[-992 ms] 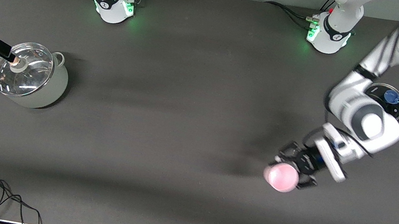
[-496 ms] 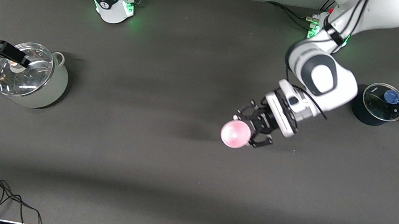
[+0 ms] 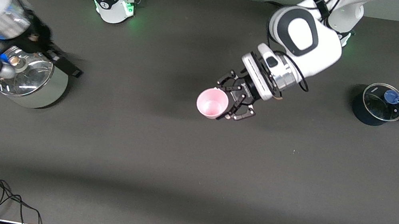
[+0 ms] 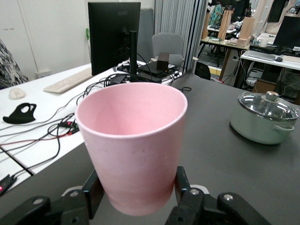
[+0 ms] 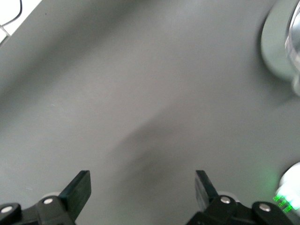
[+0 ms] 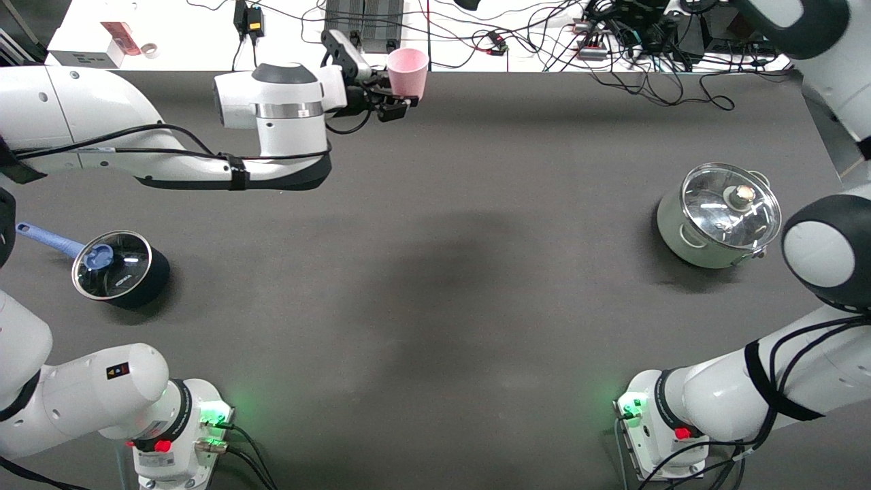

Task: Transfer pink cup from left to right arm
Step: 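Carry the cup to mid-table while the right gripper reaches toward it, then grasp the cup rim with the right gripper beside the left gripper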

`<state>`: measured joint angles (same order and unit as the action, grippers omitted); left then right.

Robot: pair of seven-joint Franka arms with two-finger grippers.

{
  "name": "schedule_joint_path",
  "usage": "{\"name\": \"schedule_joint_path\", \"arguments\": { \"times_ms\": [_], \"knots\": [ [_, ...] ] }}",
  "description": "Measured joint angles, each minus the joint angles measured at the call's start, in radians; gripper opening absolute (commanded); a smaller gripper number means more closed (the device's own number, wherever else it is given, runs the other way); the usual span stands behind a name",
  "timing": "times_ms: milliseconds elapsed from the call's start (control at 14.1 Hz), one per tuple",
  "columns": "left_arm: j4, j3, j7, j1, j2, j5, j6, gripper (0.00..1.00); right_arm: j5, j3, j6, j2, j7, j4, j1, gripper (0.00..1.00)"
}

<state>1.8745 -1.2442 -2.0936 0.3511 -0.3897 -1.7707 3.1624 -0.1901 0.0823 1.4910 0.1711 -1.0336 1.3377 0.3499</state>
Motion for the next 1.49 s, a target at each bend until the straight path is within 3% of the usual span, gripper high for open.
{"name": "schedule_joint_path", "arguments": {
  "times_ms": [213, 638, 1417, 1488],
  "knots": [
    [-0.027, -0.002, 0.007, -0.049, 0.0, 0.0, 0.058, 0.46, -0.077, 0.0, 0.007, 0.052, -0.308, -0.077, 0.051, 0.98],
    [-0.036, -0.001, 0.029, -0.079, 0.0, 0.0, 0.075, 0.47, -0.092, -0.001, 0.166, 0.099, -0.708, -0.153, 0.24, 0.98],
    [-0.045, 0.005, 0.034, -0.08, -0.001, -0.001, 0.076, 0.49, -0.092, -0.001, 0.266, 0.244, -0.787, -0.215, 0.374, 0.98],
    [-0.045, 0.006, 0.034, -0.08, -0.001, -0.001, 0.076, 0.49, -0.092, 0.0, 0.268, 0.252, -0.787, -0.216, 0.375, 0.93]
  ]
}}
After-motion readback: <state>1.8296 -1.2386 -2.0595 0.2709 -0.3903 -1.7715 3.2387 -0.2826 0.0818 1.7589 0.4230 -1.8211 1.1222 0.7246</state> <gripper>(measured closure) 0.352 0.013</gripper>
